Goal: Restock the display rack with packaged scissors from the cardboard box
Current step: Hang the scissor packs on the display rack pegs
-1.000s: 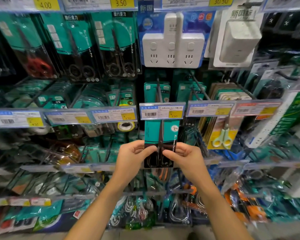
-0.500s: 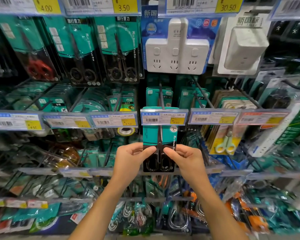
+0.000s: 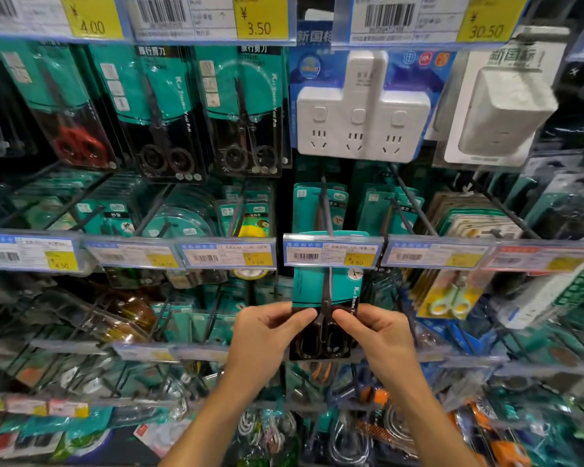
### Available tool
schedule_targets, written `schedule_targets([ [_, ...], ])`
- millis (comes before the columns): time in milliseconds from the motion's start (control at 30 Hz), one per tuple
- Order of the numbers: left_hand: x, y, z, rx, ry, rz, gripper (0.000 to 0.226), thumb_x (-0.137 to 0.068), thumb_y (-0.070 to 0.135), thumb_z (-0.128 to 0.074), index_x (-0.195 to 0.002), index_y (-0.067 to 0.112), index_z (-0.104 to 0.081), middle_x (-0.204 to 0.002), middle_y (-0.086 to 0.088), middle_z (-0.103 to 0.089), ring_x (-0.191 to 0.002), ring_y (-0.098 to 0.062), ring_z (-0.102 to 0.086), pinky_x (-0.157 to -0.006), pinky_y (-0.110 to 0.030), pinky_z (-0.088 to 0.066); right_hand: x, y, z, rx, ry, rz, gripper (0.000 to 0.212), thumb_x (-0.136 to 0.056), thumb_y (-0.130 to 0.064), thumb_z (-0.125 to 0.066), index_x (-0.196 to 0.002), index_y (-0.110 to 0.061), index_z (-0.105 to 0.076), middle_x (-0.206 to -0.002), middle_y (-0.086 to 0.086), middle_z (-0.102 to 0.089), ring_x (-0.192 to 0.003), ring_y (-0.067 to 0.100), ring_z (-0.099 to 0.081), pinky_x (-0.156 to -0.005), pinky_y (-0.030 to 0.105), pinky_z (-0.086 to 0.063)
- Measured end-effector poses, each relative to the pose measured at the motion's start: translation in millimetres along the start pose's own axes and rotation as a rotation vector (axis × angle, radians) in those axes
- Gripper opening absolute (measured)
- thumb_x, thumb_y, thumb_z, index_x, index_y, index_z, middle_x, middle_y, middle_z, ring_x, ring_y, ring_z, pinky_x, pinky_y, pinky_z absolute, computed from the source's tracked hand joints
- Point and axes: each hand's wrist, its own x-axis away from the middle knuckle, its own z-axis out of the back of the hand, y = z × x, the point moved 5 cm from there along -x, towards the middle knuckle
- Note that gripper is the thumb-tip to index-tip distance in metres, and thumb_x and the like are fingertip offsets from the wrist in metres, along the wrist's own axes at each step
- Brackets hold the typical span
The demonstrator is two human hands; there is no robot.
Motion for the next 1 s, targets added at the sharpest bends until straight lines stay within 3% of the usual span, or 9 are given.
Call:
schedule_targets([
  [267,-5.4,-8.5,6.1,0.023,0.01,0.06,0.013,-0.078,0.037,-0.074,-0.088,0.034,-0.081,-0.087,0.004,-0.079,-0.085,-0.015,-0.076,-0.072,-0.024,-0.06,-2.2,-2.3,-8.9,0.012,0.029,-0.017,0.013,-0.075,-0.029,-0.071,-0.084,-0.033,-0.08,-0.087,-0.001,-0.078,-0.084,0.013,-0.074,-0.067,0.019,-0.056],
  [567,-2.3,-7.5,8.8,-0.01,0.031,-0.027,0.012,-0.087,0.024,-0.072,-0.094,0.025,-0.081,-0.087,0.004,-0.079,-0.084,-0.014,-0.076,-0.071,-0.022,-0.059,4.8,-11.3,-10.8,0.039,0.007,0.047,0.016,-0.082,-0.028,-0.07,-0.095,-0.028,-0.079,-0.09,-0.002,-0.078,-0.088,0.014,-0.074,-0.071,0.021,-0.057],
  [667,-1.8,-5.5,5.0,-0.055,0.007,-0.035,0.016,-0.09,0.019,-0.071,-0.092,0.031,-0.081,-0.085,0.008,-0.079,-0.082,-0.011,-0.076,-0.069,-0.019,-0.058,4.4,-8.5,-7.8,0.015,0.019,0.03,0.016,-0.082,-0.028,-0.07,-0.095,-0.029,-0.079,-0.091,-0.001,-0.078,-0.088,0.015,-0.074,-0.07,0.02,-0.057],
  [1000,7.9,1.6,2.7,-0.054,-0.011,-0.075,0.016,-0.092,0.037,-0.065,-0.096,0.033,-0.079,-0.088,0.01,-0.079,-0.085,-0.009,-0.075,-0.07,-0.018,-0.057,9.6,-8.2,-6.4,0.035,0.017,0.099,0.02,-0.085,-0.039,-0.07,-0.096,-0.024,-0.079,-0.089,0.001,-0.078,-0.086,0.016,-0.075,-0.069,0.02,-0.056],
])
